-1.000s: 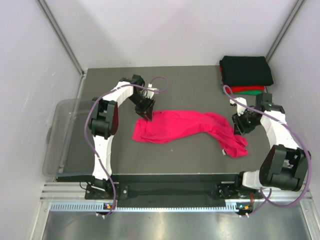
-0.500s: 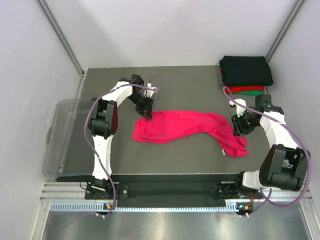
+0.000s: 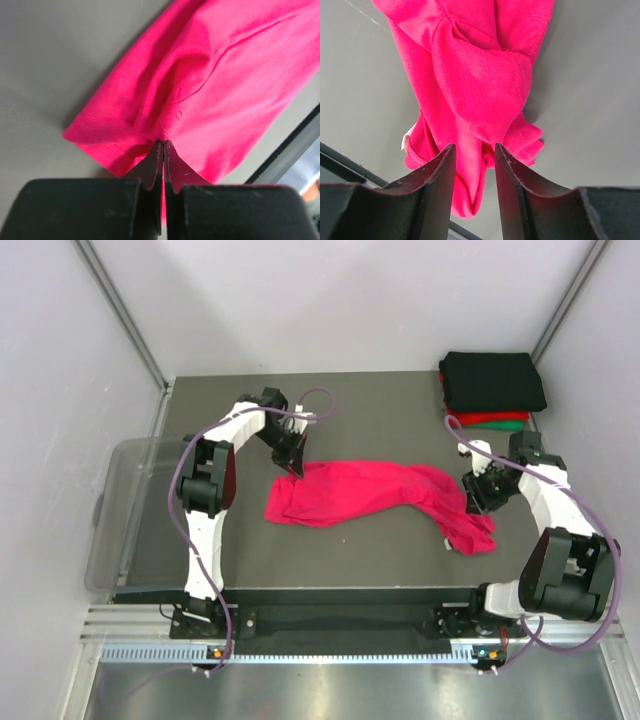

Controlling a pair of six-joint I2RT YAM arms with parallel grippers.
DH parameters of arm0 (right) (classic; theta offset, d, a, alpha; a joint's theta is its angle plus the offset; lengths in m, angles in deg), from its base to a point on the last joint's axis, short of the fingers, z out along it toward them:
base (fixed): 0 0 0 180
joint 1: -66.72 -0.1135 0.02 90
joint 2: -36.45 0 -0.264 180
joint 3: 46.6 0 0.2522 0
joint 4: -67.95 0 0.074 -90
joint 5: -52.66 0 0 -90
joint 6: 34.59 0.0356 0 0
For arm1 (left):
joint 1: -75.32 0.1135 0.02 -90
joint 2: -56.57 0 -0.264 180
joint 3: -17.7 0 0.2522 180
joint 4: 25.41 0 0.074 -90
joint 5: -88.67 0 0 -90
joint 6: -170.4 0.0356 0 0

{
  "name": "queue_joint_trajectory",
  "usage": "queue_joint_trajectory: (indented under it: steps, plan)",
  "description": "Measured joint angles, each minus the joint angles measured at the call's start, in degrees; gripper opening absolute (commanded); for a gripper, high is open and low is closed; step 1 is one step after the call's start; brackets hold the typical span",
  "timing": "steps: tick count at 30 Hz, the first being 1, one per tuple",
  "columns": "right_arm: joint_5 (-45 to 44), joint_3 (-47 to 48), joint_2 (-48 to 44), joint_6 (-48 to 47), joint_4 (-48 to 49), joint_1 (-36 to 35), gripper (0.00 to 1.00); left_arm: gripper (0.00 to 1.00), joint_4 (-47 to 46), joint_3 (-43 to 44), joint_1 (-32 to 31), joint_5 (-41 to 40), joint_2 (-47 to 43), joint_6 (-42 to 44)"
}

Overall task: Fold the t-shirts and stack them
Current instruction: Flatten the tshirt out

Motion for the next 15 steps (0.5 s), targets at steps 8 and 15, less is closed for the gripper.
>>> queue_joint_trajectory:
  steps: [8,15]
  plan:
    - [-2.2,-0.3,-4.5,2.3,3.2,0.0,0.34,0.00,-1.4,4.1,0.0,-5.2,-3.2,0.4]
    - [-2.7,-0.1,-10.2,5.4,6.4,0.0,0.36,0.00,-6.0,0.1,0.0,-10.1,-25.9,1.9]
